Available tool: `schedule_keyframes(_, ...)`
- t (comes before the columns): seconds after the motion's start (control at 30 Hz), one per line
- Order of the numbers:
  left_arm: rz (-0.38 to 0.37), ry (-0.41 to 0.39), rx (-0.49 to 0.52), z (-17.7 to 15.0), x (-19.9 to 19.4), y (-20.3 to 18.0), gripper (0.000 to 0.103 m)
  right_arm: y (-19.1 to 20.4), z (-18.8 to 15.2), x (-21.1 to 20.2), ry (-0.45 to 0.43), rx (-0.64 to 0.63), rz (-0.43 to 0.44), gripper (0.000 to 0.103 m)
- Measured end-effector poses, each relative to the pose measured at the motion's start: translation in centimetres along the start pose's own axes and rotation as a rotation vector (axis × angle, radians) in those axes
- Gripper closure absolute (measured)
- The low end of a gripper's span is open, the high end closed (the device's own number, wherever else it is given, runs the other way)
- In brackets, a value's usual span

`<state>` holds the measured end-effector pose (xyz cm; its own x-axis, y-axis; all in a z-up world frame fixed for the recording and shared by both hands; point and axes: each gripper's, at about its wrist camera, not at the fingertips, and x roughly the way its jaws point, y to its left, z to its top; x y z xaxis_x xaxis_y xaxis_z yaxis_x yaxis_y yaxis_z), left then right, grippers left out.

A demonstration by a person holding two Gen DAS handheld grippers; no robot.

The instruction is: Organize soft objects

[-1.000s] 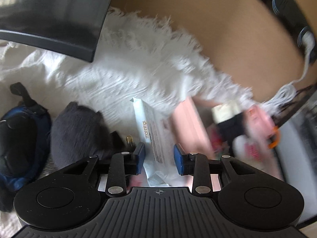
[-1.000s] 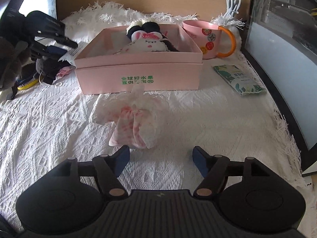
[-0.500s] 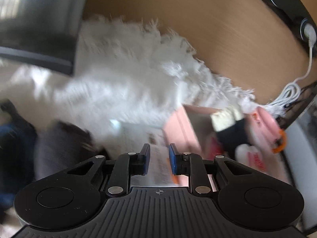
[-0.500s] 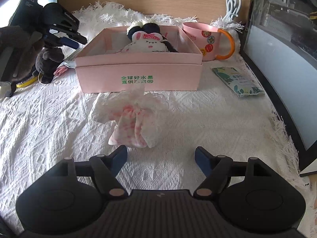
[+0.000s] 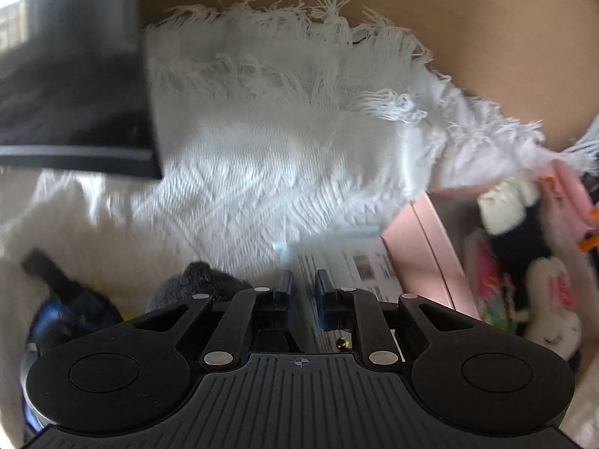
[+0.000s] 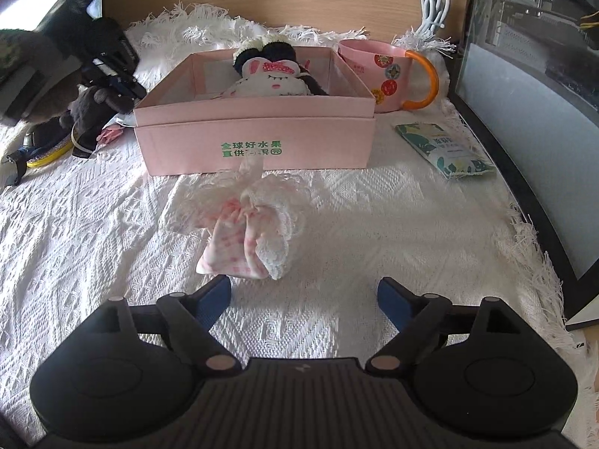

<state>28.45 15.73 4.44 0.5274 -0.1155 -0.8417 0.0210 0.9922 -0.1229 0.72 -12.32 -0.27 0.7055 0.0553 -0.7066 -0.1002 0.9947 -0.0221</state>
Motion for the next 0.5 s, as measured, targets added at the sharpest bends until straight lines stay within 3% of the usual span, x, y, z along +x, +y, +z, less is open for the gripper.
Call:
schedule_keyframes(0.17, 0.02, 0.04, 0.018, 1.4, 1.4, -0.9, 0.086, -0.1, -0.2, 0.1, 0.0, 0.011, 0.001, 0.014)
schedule_keyframes(0.23, -0.009, 0.052, 0.024, 1.5, 1.4, -0.8, 0.079, -0.1, -0.1, 0.3, 0.001, 0.014, -0.002, 0.013)
schedule_keyframes(0.5, -0.113, 0.078, 0.14, -2.5, -1.0, -1.3, 0.076, 0.2, 0.1, 0.6, -0.002, 0.003, -0.001, 0.013)
